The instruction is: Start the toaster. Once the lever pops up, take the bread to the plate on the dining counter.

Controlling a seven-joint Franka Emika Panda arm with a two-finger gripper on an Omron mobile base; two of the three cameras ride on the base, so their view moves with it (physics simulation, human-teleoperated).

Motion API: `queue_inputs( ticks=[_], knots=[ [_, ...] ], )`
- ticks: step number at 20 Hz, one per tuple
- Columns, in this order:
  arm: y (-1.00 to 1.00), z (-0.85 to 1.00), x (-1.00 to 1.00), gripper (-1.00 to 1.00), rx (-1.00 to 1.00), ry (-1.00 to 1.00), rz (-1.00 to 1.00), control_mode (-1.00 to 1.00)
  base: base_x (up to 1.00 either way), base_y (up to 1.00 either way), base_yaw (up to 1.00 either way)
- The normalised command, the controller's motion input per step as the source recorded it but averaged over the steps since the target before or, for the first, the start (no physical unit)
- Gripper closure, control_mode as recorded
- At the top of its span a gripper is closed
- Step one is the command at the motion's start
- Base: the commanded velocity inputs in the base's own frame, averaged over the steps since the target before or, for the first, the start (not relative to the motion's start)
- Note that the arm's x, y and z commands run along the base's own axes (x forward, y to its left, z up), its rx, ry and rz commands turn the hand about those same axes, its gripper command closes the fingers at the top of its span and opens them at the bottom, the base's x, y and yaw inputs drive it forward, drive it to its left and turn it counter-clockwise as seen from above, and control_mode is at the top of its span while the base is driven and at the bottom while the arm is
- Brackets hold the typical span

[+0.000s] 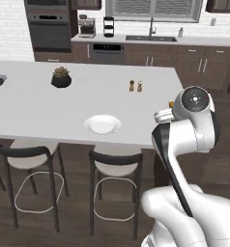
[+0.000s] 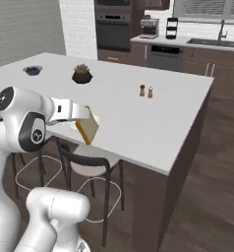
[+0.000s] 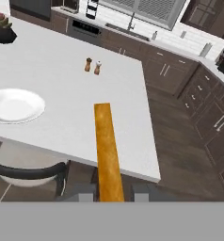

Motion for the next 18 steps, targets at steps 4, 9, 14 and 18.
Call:
queue_inputs(
  ticks=[4,9,14,18],
  knots=[
    [0.0,0.0,0.0,1.0,0.0,0.0,0.0,1.0,0.55,0.79,0.09],
    [0.0,0.0,0.0,1.0,0.0,0.0,0.0,1.0,0.67,0.33,0.01],
    [0.0,0.0,0.0,1.0,0.0,0.0,0.0,1.0,0.58,0.0,-0.15],
    [0.0,0.0,0.0,1.0,0.0,0.0,0.0,1.0,0.61,0.05,-0.18]
  ],
)
